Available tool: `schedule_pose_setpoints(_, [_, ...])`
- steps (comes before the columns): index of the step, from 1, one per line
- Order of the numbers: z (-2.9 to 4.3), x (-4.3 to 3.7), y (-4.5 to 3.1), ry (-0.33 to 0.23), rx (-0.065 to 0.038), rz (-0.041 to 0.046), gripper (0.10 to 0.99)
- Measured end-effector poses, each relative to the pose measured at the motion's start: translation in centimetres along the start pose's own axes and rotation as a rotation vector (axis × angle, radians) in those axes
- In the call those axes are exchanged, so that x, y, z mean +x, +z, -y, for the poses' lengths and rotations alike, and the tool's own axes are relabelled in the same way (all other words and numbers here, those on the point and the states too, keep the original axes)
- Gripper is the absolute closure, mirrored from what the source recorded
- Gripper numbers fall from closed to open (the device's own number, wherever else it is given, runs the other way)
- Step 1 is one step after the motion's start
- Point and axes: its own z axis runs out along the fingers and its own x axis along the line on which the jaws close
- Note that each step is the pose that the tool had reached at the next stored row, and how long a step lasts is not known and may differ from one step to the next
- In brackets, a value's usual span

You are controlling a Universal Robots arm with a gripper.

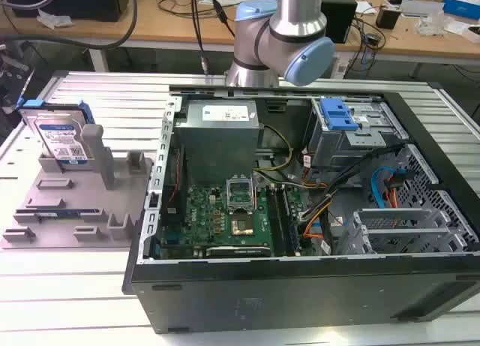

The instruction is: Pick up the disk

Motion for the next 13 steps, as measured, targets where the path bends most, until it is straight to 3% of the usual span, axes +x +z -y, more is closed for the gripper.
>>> schedule_pose_setpoints(6, [0.00, 0.00, 0.00, -0.006, 0.000, -0.0002, 0.980])
schedule_pose_setpoints(13, [0.00, -0.01, 0.02, -0.172, 0.000, -0.0064, 0.980])
